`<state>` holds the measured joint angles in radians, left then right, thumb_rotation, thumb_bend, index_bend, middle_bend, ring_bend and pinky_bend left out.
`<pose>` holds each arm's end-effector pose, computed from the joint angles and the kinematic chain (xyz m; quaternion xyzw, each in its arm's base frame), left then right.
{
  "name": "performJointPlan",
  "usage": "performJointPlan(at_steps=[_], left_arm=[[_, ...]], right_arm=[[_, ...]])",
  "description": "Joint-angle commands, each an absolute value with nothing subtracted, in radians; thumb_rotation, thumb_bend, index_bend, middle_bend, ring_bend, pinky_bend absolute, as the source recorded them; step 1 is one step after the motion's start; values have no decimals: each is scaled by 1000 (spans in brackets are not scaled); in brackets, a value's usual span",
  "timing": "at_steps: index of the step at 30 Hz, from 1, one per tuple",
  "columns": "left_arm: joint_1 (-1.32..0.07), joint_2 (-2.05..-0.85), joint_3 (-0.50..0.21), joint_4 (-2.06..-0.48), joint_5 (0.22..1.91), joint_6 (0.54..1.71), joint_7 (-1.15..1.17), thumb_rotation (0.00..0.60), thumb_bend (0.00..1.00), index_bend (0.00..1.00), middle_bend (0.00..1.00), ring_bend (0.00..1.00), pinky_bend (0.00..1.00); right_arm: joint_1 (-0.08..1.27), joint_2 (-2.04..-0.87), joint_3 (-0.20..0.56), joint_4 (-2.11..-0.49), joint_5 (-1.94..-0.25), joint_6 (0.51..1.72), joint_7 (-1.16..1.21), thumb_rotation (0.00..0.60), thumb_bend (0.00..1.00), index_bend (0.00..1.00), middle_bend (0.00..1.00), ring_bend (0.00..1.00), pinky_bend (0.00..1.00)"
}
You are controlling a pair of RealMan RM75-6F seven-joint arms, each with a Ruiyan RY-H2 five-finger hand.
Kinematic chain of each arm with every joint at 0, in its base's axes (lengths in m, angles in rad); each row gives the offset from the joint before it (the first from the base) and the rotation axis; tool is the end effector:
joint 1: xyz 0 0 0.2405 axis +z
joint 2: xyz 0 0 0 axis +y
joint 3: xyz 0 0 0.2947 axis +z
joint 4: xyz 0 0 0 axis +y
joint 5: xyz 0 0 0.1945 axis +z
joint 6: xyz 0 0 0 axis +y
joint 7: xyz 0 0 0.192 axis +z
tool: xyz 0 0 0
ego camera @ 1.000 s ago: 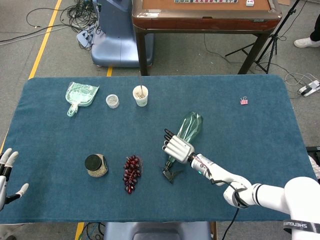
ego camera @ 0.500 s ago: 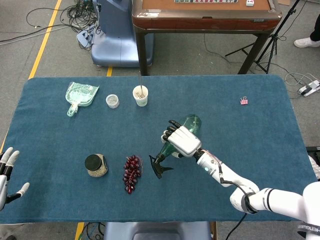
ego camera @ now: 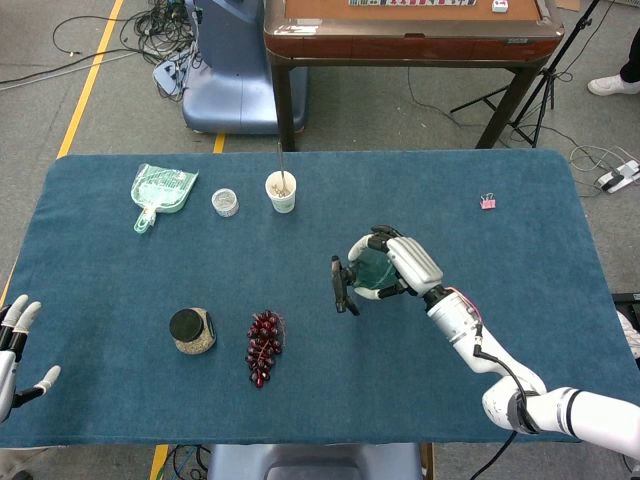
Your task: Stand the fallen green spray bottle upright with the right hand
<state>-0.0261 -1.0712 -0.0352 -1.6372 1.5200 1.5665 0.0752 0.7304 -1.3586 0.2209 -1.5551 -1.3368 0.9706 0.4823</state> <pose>-0.3409 0.2075 0.2145 -0.5936 -0.3514 -0.3657 0.6248 -0.1413 -0.4173 0.0560 0.6122 -0.5348 0.5327 0.2353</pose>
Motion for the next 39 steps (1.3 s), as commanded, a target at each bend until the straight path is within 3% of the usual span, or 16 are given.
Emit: performJointPlan(at_steps=[1,8,20,24,29,39], left_arm=[[-26,-1071,-33,-1639,1520,1564,76,600,242,0,0,0,0],[-23,-1068,-33,-1644,1518,1567,79,600,242,0,0,0,0],[-18,-1062,-31,-1654,1517,1567,88,600,242,0,0,0,0],[-20,-1062,-31,-1659,1519,1565,93,600,243,0,0,0,0],[-21,-1060,-30,-1667,1522,1564,99,600,243,0,0,0,0],[-23,-1054,-32,-1681,1522,1563,111,600,242,0,0,0,0]], right_arm=[[685,-1366,238,-1504,-1324,952,727,600,200,634,491,266,148],[665,-1411,238,-1391,-1353,940,968,600,186,634,477,266,148],[661,-1450,223,-1282,-1410,956,1114,600,137,602,428,248,148],[660,-1442,212,-1276,-1427,954,1143,600,62,486,354,200,148],[668,-1418,197,-1274,-1461,947,1182,600,0,219,167,103,91],[675,-1387,180,-1279,-1483,950,1189,600,0,116,102,50,28]])
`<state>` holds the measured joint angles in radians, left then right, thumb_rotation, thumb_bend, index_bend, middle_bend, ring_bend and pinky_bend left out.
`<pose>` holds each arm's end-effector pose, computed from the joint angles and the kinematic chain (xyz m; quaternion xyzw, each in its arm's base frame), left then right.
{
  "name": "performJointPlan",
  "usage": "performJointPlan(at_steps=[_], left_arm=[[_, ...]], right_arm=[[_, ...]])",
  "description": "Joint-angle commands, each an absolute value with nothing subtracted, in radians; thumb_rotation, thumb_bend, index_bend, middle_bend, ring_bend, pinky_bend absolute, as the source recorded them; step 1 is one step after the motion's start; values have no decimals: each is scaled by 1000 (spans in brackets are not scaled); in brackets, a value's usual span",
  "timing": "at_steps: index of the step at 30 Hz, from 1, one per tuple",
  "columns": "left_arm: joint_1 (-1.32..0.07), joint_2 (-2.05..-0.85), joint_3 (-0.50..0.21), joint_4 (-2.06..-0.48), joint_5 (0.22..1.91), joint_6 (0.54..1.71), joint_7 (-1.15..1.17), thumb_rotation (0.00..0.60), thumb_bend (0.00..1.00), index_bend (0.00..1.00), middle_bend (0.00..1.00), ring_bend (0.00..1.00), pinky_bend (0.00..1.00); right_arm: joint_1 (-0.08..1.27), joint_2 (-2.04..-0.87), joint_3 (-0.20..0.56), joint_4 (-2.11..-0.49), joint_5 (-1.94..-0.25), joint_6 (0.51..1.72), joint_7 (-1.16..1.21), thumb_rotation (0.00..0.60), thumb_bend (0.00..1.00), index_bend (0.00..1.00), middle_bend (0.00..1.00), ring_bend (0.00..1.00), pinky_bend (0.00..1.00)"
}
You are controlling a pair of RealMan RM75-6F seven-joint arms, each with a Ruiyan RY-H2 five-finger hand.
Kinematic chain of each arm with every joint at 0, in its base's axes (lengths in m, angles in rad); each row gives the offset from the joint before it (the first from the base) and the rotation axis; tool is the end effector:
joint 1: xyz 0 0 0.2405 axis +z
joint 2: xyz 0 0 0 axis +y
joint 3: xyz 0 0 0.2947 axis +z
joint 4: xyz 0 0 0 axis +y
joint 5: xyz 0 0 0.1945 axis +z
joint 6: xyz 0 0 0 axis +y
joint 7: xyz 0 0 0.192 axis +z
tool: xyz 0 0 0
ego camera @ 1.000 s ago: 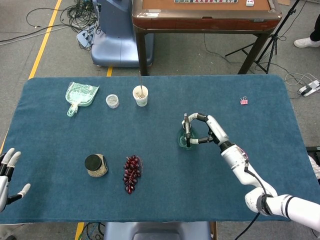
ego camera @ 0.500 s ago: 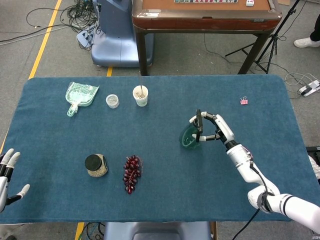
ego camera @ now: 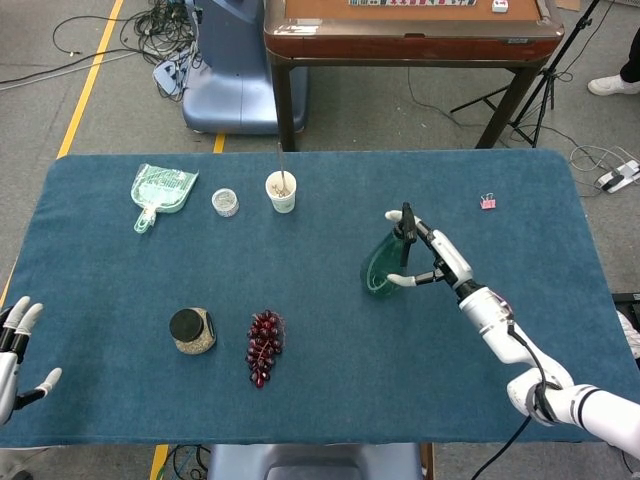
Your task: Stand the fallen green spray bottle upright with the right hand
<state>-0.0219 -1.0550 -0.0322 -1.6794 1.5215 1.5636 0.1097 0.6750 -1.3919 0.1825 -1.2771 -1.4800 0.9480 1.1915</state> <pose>-0.3351 0.2054 0.2152 -0.5965 -0.3518 -0.3601 0.6251 -0.2123 -0.4328 0.0589 0.4619 -0.6730 0.5591 0.1452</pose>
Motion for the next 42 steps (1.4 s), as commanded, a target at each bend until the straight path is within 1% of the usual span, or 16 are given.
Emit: performJointPlan(at_steps=[1,6,9,11,15,19,23,26,29,32,38,42], left_arm=[[-23,-1054,-33,-1681,1522,1562,112,600,242,0,0,0,0],[-31,-1053,-37,-1683,1519,1554,115,600,242,0,0,0,0],[-35,-1052,-40,-1685,1521,1552,115,600,243,0,0,0,0],[-38,-1053,-39,-1684,1522,1546,115,600,242,0,0,0,0],[-44,-1056,-40,-1684,1522,1538,120,600,242,0,0,0,0],[-50,-1056,-43,-1685,1525,1536,124,600,242,0,0,0,0],[-57,-1057,-44,-1689,1530,1531,132,600,242,0,0,0,0],[-61,-1058,-45,-1691,1531,1528,135,600,242,0,0,0,0],[-69,-1064,-46,-1695,1536,1522,145,600,242,0,0,0,0],[-74,-1068,-44,-1698,1544,1518,154,600,242,0,0,0,0],[-80,-1068,-43,-1705,1547,1514,164,600,242,0,0,0,0],[-84,-1068,-42,-1707,1545,1508,173,600,242,0,0,0,0]], right_arm=[[674,-1384,178,-1280,-1484,953,1185,600,0,113,100,47,24],[667,-1347,163,-1302,-1497,966,1130,600,0,84,82,26,1],[652,-1310,147,-1325,-1510,989,1025,600,0,77,80,16,0],[636,-1286,134,-1342,-1516,1009,914,600,0,76,80,14,0],[584,-1212,112,-1428,-1493,1055,658,600,0,76,81,14,0],[512,-1152,97,-1495,-1459,1142,386,600,0,76,102,14,0],[439,-1105,83,-1573,-1433,1227,242,600,0,76,131,14,0],[402,-1085,77,-1605,-1429,1272,202,600,4,76,157,14,0],[332,-1067,65,-1631,-1428,1366,146,600,14,81,179,14,0],[281,-1049,48,-1657,-1439,1423,119,600,19,94,196,14,0],[186,-1019,2,-1701,-1466,1507,64,600,35,105,207,19,0],[137,-1025,-17,-1694,-1476,1545,35,600,40,124,223,40,11]])
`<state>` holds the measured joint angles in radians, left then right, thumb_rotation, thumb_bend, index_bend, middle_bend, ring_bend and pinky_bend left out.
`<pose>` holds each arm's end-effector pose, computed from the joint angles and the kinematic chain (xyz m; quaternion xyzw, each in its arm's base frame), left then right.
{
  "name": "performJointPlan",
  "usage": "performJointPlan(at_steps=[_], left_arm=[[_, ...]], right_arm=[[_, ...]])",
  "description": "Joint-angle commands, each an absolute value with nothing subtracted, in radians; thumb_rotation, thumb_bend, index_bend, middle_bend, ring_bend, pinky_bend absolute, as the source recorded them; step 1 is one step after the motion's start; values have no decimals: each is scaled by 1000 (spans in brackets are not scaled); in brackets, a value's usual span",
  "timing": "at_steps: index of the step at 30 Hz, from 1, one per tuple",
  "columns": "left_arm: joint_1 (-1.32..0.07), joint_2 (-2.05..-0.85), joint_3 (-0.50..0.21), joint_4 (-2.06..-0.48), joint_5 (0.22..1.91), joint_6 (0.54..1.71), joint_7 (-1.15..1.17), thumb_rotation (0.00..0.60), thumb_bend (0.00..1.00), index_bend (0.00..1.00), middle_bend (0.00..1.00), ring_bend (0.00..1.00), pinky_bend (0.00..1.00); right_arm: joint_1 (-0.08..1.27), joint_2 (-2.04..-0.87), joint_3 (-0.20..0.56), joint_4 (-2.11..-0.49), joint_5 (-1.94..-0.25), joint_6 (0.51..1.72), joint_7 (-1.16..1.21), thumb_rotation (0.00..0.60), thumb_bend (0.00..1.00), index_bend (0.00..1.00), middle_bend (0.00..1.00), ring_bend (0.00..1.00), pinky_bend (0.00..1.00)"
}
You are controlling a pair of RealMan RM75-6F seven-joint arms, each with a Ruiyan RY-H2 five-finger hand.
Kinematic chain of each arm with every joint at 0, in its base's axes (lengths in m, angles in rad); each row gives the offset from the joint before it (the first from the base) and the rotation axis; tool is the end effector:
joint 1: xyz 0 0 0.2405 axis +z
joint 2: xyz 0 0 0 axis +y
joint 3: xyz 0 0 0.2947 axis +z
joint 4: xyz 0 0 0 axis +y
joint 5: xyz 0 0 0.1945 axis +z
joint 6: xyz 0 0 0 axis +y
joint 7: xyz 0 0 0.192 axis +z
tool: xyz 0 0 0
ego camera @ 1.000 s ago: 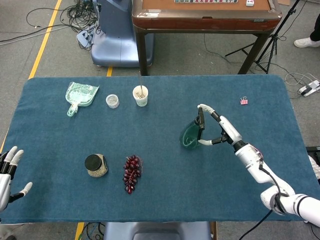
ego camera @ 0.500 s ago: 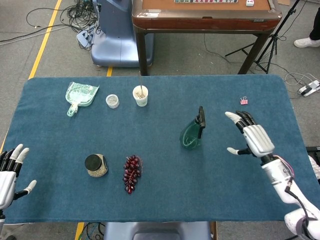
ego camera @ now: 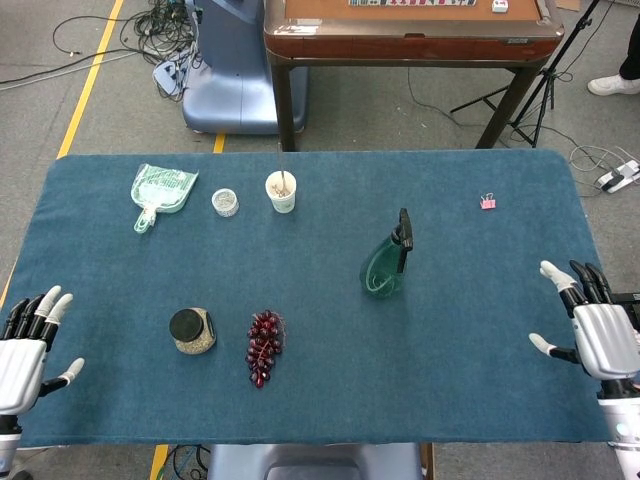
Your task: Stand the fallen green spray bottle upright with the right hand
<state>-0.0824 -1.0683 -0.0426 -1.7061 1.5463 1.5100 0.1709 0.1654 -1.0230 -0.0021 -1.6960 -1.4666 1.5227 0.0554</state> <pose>-0.3150 0.2268 0.1990 -0.6280 -0.3331 -0.3652 0.6011 -0.3174 -0.2459 0.2160 0.5931 -0.3870 0.4147 0.5714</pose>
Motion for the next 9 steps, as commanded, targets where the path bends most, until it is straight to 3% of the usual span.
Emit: performJointPlan(at_steps=[1,9], left_arm=[[-85,-1069,-42,-1708,1545,1506,175,600,242,0,0,0,0],[-90,-1071,-41,-1710,1538,1498,182,600,242,0,0,0,0]], right_arm=[[125,-1030,-20,-1690,-1478,1555,30,600,40,128,225,42,16],[67,-1058,-18,-1666,-1493,1608,33,600,40,143,232,47,18]])
